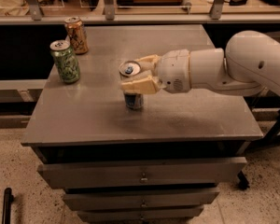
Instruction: Knock redbull can over
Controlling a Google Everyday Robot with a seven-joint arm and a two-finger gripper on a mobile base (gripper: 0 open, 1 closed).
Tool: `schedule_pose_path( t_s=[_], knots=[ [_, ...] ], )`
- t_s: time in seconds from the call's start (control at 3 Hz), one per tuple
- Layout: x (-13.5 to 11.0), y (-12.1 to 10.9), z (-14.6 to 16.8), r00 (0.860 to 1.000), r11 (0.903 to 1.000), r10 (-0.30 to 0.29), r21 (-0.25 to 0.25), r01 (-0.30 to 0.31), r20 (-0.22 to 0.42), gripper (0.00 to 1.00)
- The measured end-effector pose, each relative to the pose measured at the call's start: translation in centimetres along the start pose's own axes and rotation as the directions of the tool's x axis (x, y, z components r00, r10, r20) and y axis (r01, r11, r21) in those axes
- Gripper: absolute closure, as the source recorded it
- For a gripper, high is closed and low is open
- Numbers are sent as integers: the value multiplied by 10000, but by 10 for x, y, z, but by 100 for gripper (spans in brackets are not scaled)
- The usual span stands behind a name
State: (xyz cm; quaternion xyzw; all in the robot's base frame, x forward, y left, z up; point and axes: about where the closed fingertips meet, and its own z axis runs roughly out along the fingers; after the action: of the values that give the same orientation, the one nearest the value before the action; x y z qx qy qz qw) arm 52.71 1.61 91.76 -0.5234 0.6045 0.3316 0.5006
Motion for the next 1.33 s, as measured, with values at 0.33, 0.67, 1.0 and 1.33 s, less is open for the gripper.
schedule_pose_path(
  t_s=[0.33,0.67,1.0,1.33],
  knots=[
    [-1,1,1,10000,10000,-21,-32,21,0,100],
    [-9,1,0,9979,9999,-168,-10,168,-631,100],
    [-30,3,-2,9710,9973,-679,104,722,-2292,100],
    [-48,7,0,8906,9890,-1315,37,1478,-4354,100]
  ],
)
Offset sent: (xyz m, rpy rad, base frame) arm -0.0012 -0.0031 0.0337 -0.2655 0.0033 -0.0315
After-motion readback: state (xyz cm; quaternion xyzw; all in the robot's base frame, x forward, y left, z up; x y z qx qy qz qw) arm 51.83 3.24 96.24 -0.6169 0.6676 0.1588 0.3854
